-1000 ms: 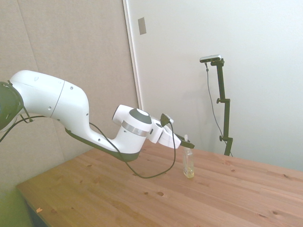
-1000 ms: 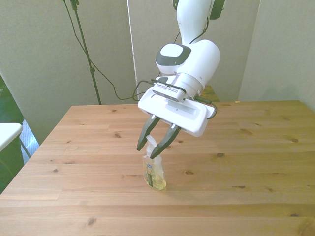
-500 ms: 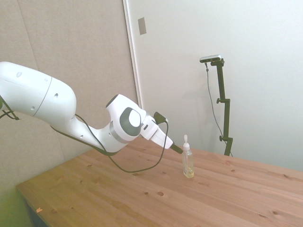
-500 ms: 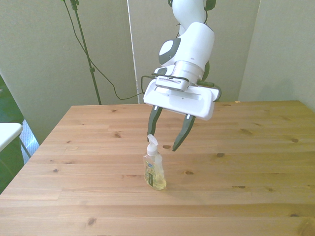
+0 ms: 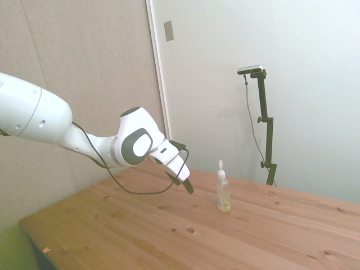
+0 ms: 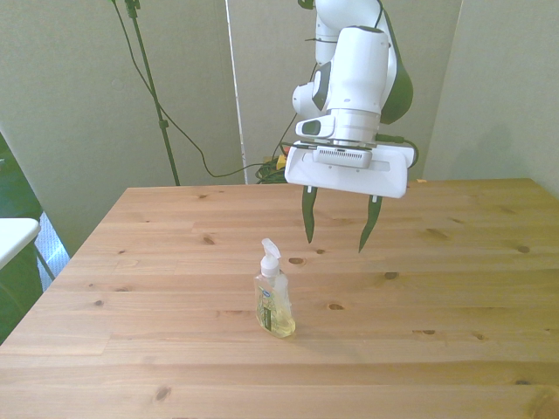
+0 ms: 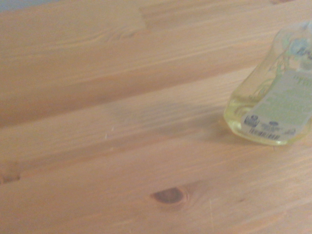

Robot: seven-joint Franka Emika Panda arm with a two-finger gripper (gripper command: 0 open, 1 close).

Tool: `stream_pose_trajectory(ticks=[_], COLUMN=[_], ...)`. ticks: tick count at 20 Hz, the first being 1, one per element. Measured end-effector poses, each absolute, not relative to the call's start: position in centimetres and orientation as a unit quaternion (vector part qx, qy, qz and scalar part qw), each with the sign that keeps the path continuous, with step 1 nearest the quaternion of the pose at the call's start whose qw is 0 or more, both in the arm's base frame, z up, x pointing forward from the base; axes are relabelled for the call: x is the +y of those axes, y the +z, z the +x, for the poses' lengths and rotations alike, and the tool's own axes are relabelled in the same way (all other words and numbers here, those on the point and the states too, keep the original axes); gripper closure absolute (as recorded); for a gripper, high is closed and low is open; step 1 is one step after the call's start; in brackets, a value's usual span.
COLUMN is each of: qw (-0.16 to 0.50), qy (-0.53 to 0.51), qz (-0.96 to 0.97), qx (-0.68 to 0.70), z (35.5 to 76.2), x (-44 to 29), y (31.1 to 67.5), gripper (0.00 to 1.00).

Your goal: Stand the sanitizer

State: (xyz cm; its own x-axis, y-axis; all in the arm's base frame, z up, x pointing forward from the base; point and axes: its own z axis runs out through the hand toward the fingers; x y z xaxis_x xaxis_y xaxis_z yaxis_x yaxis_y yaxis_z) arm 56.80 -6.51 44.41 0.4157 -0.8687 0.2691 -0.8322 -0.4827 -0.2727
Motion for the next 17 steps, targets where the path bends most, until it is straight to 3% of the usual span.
stream_pose_trajectory(ticks=[7,17], qw=[0.062,0.072], qy=[-0.104,-0.065], qz=[-0.888,-0.904], qx=[0.444,0.417], z=[52.8,47.8], x=[-10.1,-5.1], y=[46.6,45.4], gripper=[0.00,0.00])
